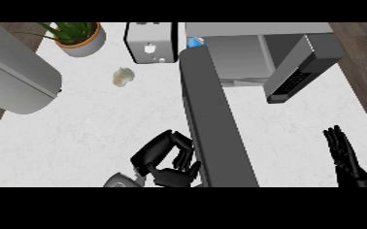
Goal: Pick up the milk, place it into the microwave and close the microwave
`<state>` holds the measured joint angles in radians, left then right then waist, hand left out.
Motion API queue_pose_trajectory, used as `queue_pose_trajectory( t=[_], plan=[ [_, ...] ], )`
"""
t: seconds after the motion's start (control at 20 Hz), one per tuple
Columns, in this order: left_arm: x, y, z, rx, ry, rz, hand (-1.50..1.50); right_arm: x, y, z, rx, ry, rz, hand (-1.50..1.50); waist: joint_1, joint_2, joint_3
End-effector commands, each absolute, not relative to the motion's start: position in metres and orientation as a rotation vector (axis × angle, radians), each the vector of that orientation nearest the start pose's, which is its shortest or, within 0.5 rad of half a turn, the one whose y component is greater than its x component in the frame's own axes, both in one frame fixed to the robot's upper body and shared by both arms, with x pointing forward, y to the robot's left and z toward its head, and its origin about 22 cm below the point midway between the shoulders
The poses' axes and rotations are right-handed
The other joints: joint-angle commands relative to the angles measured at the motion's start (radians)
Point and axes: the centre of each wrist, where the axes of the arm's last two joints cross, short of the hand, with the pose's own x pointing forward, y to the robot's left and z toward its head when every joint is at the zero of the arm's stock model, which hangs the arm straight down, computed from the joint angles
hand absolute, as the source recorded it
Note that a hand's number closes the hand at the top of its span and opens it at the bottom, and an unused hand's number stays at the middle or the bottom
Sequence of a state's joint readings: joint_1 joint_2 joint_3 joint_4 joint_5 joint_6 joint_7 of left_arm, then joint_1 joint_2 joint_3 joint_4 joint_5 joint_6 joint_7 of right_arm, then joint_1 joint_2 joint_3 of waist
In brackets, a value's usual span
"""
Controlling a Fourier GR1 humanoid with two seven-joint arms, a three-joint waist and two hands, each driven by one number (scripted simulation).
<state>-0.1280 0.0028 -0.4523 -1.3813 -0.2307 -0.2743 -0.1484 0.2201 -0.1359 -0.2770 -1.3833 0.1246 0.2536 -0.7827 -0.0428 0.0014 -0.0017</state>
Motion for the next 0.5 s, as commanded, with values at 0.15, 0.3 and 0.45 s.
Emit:
queue_pose_trajectory(
  t=[0.15,0.3,0.45],
  plan=[
    [0.257,0.061,-0.054,-0.479,-1.515,-0.957,1.50,0.136,-0.371,-0.049,-0.122,-1.998,0.171,-1.50,-0.022,0.008,0.000],
    [0.241,0.051,-0.069,-0.542,-1.458,-0.936,1.50,0.119,-0.365,-0.040,-0.106,-2.009,0.158,-1.50,-0.038,0.008,-0.001],
    [0.234,0.035,-0.065,-0.503,-1.499,-0.944,1.50,0.145,-0.363,-0.017,-0.051,-2.065,0.164,-1.50,-0.054,0.011,-0.003]
  ],
)
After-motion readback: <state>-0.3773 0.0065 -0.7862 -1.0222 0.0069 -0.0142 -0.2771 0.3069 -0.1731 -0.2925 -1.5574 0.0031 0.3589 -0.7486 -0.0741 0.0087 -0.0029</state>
